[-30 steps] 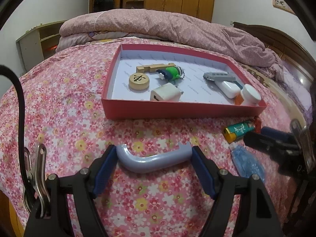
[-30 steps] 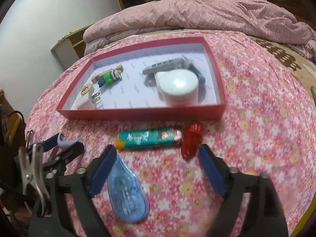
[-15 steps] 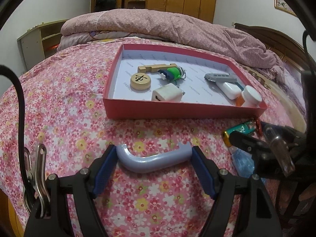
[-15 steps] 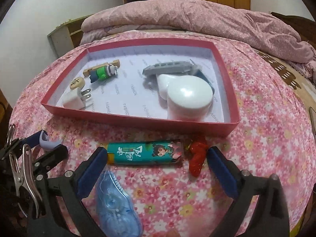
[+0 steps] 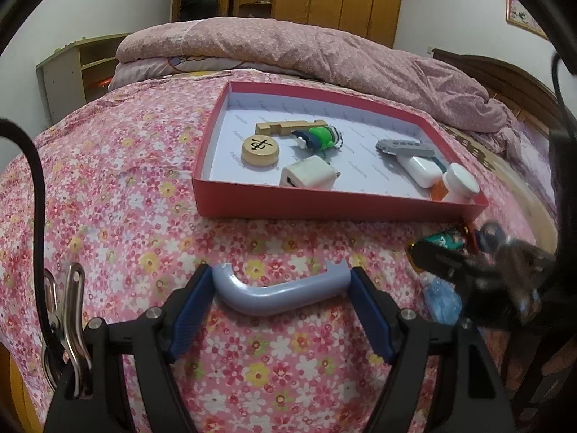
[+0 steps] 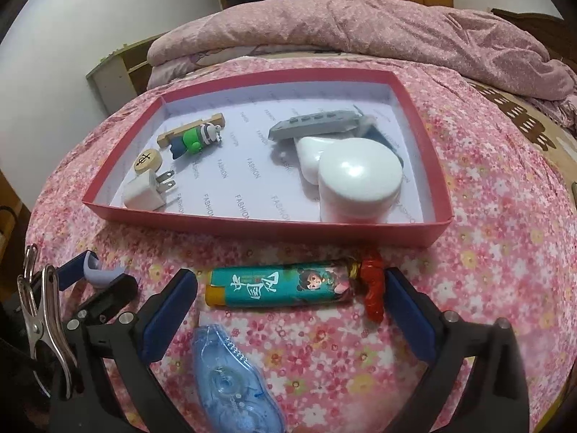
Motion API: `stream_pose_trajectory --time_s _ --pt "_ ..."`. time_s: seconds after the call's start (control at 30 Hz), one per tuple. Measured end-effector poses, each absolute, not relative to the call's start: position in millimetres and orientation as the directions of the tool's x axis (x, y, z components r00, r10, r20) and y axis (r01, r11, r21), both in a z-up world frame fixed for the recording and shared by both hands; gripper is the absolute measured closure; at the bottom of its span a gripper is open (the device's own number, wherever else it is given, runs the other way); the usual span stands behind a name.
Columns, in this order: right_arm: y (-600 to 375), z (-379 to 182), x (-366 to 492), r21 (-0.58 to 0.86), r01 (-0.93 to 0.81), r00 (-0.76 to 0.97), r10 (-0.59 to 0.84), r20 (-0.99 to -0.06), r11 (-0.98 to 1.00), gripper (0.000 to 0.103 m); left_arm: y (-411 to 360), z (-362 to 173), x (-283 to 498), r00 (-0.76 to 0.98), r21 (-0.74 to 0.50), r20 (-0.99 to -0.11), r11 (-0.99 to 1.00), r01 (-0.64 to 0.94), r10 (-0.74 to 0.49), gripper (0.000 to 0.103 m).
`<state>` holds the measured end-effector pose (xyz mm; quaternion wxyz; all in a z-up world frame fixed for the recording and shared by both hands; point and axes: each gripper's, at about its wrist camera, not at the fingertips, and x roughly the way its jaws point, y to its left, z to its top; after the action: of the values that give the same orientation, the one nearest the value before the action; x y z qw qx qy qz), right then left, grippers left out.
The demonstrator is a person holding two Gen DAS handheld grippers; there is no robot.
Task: Organize rigid objects
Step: 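Grasp the teal cartoon lighter with the right tool while the left tool holds the handle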
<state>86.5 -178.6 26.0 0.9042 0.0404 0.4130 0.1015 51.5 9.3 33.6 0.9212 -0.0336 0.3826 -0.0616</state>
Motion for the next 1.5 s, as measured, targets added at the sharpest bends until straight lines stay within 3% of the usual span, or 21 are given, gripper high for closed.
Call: stream_pose_trajectory --time_s 0.27,0.6,0.7,0.83,0.97,1.1,1.2,1.33,1.5 --pt "-165 20 80 0.053 -0.185 0.667 0.165 -0.726 0.981 0.0 22 38 48 0.708 -0.128 -0.697 0.991 0.034 -0.114 0.024" --pt "-163 22 77 0.045 -0.152 0.667 0.137 -0.732 0.987 0.006 30 36 45 0.724 -0.127 -0.68 0.991 0.04 -0.116 0.024" --pt "-164 28 70 0.075 -0.174 0.669 0.174 -0.722 0.982 0.038 31 36 45 0.724 -0.132 -0.678 0.99 0.047 -0.125 0.024" --pt "-171 29 69 0.12 -0.184 0.658 0.213 -0.722 0.976 0.039 29 36 44 0.724 -0.128 -0.679 0.991 0.049 -0.123 0.024" --pt "-173 30 66 0.125 -0.201 0.655 0.229 -0.72 0.971 0.039 28 38 43 0.727 -0.122 -0.676 0.991 0.05 -0.119 0.024" --pt "-186 26 57 0.101 -0.195 0.659 0.207 -0.724 0.976 0.016 28 40 43 0.731 -0.121 -0.672 0.991 0.051 -0.12 0.024" --pt "-193 23 54 0.111 -0.211 0.666 0.226 -0.711 0.971 0.014 27 40 43 0.727 -0.125 -0.676 0.991 0.055 -0.125 0.024" --pt "-193 23 60 0.093 -0.201 0.669 0.206 -0.715 0.975 0.001 25 41 42 0.728 -0.118 -0.674 0.991 0.06 -0.125 0.024" --pt "-191 25 75 0.093 -0.194 0.669 0.201 -0.715 0.977 0.0 26 41 42 0.73 -0.118 -0.673 0.992 0.054 -0.12 0.024"
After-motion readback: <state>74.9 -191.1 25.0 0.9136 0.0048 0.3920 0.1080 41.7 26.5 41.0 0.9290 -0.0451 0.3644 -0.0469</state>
